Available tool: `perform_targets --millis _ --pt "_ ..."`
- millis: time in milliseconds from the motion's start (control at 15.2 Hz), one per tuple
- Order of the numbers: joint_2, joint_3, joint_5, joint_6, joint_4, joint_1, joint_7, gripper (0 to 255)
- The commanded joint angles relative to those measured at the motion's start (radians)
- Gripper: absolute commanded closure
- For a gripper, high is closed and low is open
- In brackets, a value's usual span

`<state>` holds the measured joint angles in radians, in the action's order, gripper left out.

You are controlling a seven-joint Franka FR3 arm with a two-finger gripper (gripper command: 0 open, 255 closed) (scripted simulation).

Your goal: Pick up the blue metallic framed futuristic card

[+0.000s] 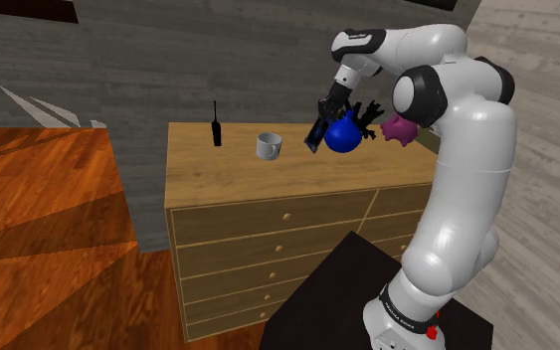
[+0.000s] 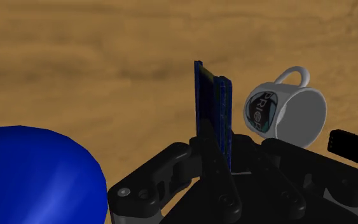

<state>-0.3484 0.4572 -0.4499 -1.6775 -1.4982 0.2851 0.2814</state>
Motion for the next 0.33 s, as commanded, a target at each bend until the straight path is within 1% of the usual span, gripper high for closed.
perform_targets --millis 0,132,264 --pt "0.0 0.001 0.002 0.024 0.025 0.003 -0.007 255" --pt "0.001 0.002 0.003 0.049 0.051 0.006 -0.015 255" --pt "0.001 0.002 0.003 0.051 0.053 0.006 -0.015 255"
